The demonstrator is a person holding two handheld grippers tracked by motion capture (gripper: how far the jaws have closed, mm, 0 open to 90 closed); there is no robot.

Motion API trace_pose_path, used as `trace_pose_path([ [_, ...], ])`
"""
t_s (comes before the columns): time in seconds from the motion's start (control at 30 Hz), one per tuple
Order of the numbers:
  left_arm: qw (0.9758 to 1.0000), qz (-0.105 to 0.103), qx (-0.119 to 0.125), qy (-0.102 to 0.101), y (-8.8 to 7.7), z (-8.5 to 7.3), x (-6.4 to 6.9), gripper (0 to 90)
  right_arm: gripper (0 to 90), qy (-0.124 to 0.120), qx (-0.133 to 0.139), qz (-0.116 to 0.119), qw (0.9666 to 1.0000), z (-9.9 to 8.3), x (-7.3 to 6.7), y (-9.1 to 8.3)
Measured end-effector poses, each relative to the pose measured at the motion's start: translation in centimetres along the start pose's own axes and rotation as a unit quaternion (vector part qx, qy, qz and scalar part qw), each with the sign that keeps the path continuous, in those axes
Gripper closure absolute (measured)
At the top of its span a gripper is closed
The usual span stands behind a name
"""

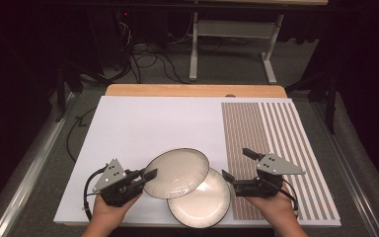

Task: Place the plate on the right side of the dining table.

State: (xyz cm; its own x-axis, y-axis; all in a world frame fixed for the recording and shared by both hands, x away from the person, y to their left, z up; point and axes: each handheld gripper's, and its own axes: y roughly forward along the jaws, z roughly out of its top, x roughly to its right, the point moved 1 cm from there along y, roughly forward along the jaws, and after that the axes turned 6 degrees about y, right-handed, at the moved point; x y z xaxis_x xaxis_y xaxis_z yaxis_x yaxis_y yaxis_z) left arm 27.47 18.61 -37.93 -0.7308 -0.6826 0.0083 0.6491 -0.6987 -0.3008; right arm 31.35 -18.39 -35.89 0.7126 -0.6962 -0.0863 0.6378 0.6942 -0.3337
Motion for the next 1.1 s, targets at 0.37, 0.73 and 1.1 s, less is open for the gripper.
trace_pose_path([
  [0.37, 1.0000, -0.002, 0.000, -0.005, 0.0, -0.1, -0.2, 79.3, 16.7, -0.001, -0.025, 0.028, 0.9993, -0.2, -1.8, 3.2],
  [0.73, 1.0000, -0.003, 0.000, -0.007, 0.0, -0.1, -0.2, 79.3, 41.9, 0.010, -0.047, 0.050, 0.9976, -0.9, -2.9, 5.4],
  [1.1, 0.9999, -0.006, 0.001, -0.011, 0.2, -0.2, -0.3, 79.2, 73.7, 0.047, -0.068, 0.070, 0.9941, -1.2, -2.7, 6.4],
])
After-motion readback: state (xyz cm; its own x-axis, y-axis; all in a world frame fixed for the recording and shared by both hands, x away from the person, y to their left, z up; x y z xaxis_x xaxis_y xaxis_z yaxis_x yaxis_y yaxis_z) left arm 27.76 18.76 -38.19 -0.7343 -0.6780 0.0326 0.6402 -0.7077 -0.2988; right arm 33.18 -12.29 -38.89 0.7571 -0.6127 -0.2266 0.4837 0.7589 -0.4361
